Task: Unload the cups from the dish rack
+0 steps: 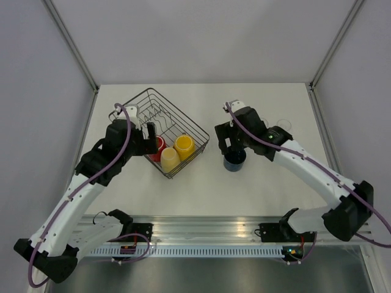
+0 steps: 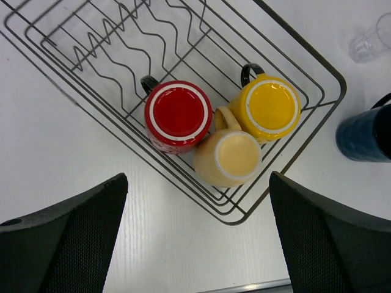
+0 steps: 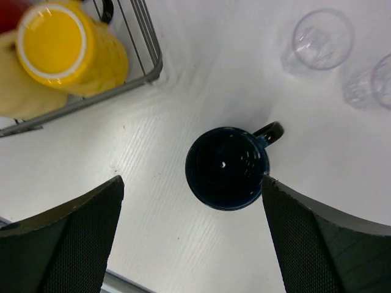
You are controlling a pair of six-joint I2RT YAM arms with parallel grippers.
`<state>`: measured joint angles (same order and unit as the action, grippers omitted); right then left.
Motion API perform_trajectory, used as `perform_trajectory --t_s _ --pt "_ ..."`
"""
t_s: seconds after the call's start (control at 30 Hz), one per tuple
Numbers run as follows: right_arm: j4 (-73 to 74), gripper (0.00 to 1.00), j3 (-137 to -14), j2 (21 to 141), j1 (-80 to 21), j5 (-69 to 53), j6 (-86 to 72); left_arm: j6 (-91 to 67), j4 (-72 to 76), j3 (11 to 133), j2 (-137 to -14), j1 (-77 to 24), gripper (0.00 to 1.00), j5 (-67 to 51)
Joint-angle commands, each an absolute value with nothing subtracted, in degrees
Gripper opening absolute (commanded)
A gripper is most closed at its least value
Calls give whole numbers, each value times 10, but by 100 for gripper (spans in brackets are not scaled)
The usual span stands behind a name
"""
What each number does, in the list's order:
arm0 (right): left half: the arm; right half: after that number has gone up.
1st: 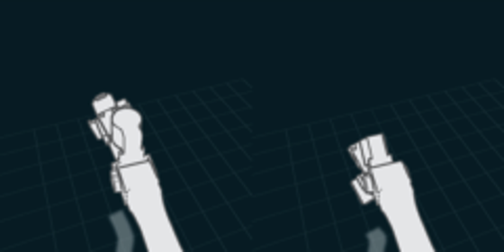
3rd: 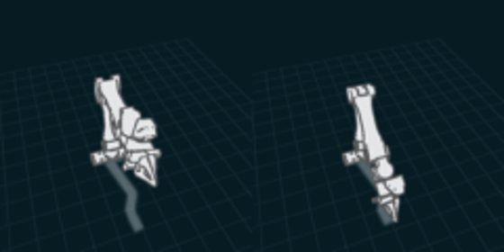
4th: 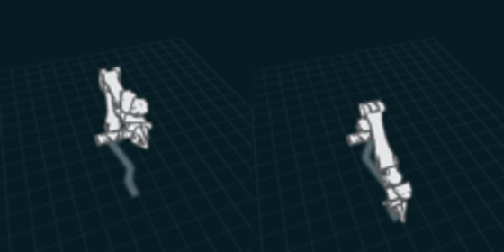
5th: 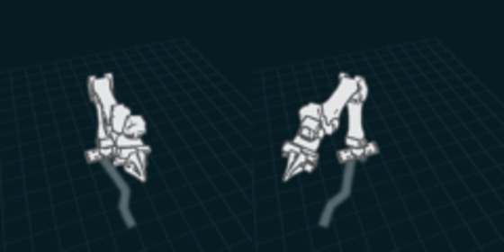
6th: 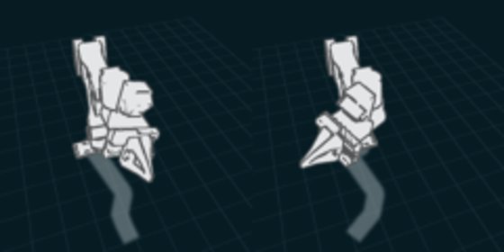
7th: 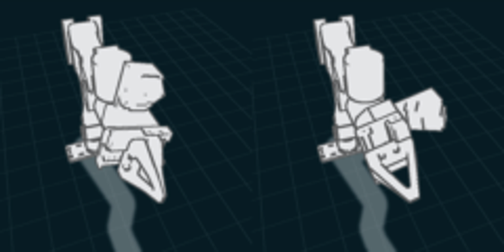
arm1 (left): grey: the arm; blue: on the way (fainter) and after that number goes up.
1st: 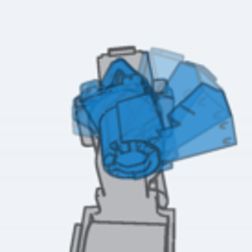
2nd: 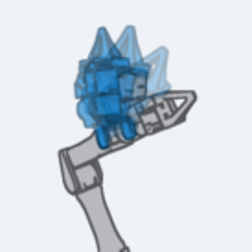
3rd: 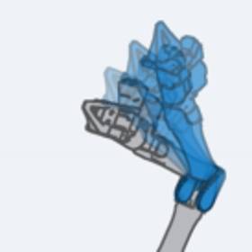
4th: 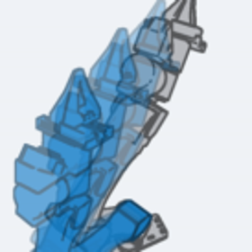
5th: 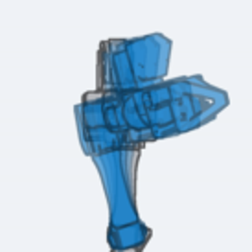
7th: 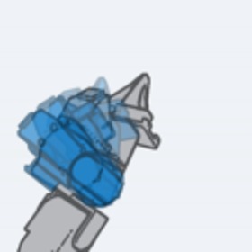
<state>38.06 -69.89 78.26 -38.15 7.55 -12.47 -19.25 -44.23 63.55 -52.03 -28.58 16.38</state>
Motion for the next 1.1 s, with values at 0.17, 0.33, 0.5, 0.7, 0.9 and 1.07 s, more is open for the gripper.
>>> perform_trajectory --t_s 0.17,0.33,0.5,0.7,0.9,1.07 --pt "360 98 -685 644 -383 114 -131 -238 -446 649 -617 -284 100 126" --pt "352 98 -655 623 -384 91 -129 -290 -461 670 -687 -284 100 187" --pt "350 98 -639 618 -384 78 -124 -309 -453 693 -746 -276 100 216" --pt "341 98 -624 600 -384 75 -117 -302 -435 708 -805 -249 100 215" --pt "341 98 -621 594 -384 69 -112 -292 -411 704 -845 -227 100 194" --pt "339 98 -623 596 -383 64 -112 -288 -390 698 -868 -225 100 183"
